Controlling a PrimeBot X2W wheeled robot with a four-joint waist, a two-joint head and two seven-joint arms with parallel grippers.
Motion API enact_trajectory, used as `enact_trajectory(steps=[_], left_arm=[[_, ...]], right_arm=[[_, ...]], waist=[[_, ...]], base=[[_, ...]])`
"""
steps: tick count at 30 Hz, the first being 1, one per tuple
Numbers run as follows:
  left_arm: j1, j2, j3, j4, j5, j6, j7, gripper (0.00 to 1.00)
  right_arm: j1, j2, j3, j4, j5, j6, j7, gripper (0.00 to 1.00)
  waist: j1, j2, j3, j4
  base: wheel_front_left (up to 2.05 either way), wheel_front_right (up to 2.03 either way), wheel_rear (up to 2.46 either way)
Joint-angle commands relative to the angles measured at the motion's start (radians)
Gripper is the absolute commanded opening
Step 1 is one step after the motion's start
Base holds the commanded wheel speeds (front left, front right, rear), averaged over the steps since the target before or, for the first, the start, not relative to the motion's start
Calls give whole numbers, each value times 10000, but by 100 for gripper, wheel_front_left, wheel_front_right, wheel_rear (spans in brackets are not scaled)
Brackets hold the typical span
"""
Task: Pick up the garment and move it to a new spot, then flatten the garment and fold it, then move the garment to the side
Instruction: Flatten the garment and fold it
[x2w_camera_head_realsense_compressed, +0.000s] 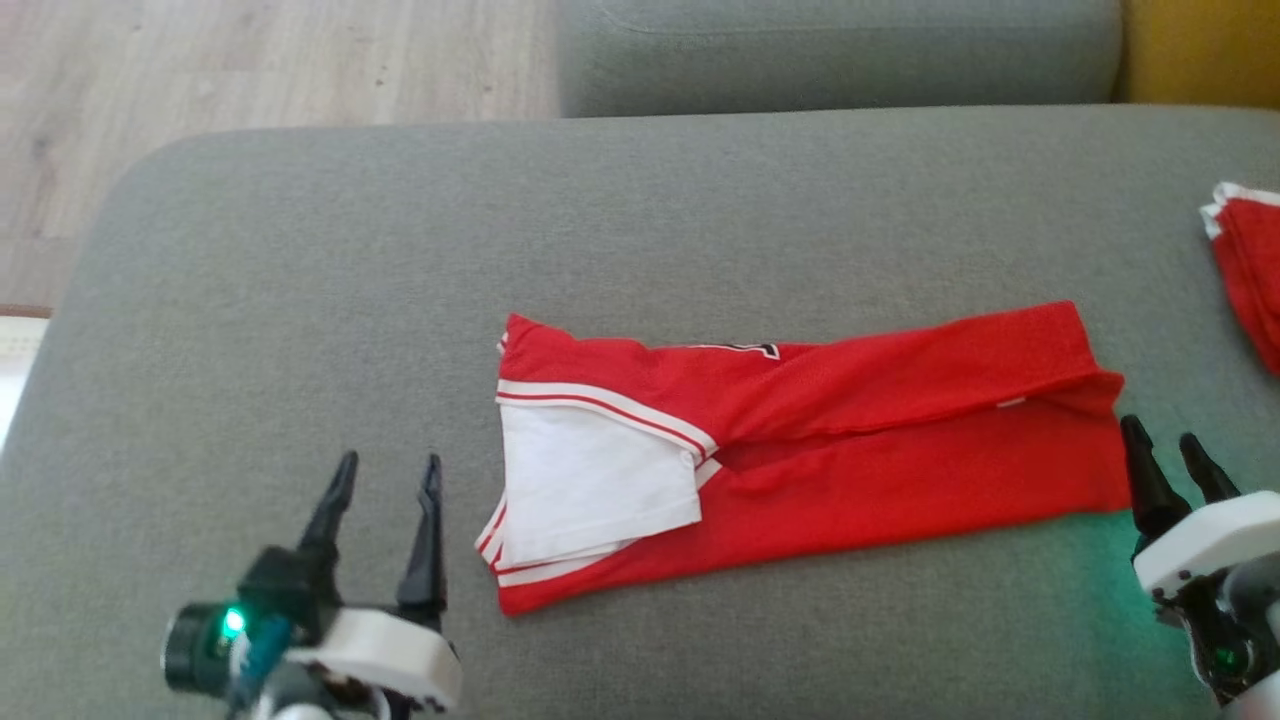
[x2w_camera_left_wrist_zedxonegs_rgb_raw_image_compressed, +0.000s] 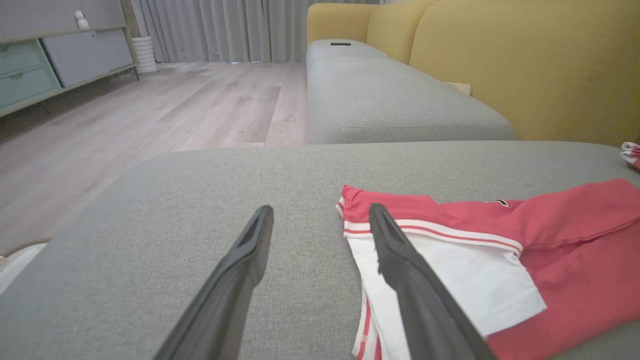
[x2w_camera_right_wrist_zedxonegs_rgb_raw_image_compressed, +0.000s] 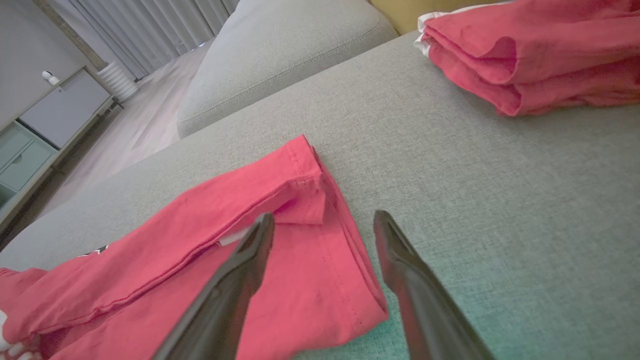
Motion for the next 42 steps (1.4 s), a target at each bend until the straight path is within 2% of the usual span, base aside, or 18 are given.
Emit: enact_trajectory(steps=[1, 7, 11, 18, 21, 30, 36, 38, 39, 40, 42], left_arm=[[-232, -3, 519, -295, 275, -5, -123, 100], [436, -945, 595, -319, 1642, -399, -123, 100], [608, -1527, 583, -242, 2142, -715, -123, 100], [549, -2107, 796, -25, 2639, -1351, -123, 100], [569, -2235, 1021, -30, 2795, -1504, -123, 100], [772, -2512, 1434, -36, 3165, -1886, -124, 100], [876, -2686, 1619, -4, 3421, -2154, -124, 100], [898, -2722, 1658, 24, 3481, -2223, -124, 100], [903, -2740, 1671, 42, 3507, -2262, -124, 100], [901, -2757, 1683, 59, 3532, -2302, -124, 100], [898, -2784, 1719, 89, 3575, -2378, -124, 100]], right_arm=[[-174, -174, -21, -166, -178, 67, -164, 100], [-769, 90, -810, 717, -1025, 67, 140, 100], [-1503, 51, -1327, 1490, -1621, 67, 374, 100], [-2526, -299, -1909, 3100, -3144, 67, 908, 100], [-2570, -204, -2166, 3612, -3512, 67, 1152, 100], [-2015, 98, -2374, 3468, -3651, 67, 1484, 100], [-1409, 511, -2447, 2783, -3300, 67, 2089, 100], [-1264, 556, -2448, 2575, -3236, 67, 2206, 79], [-1198, 586, -2447, 2499, -3197, 67, 2296, 53], [-1145, 603, -2445, 2430, -3162, 67, 2385, 42], [-1068, 629, -2415, 2302, -3078, 67, 2614, 14]], waist=[[1, -1, -73, 119], [1, -1, -64, 631], [1, -1, 103, 1060], [1, -1, 334, 1551], [1, -1, 324, 1629], [1, -1, 308, 1462], [1, -1, 210, 1394], [1, -1, 197, 1390], [1, -1, 193, 1402], [1, -1, 196, 1416], [1, -1, 199, 1444]], base=[[0, 0, 0], [0, 0, 0], [0, 0, 0], [0, 0, 0], [0, 0, 0], [0, 0, 0], [0, 0, 0], [0, 0, 0], [0, 0, 0], [0, 0, 0], [0, 0, 0]])
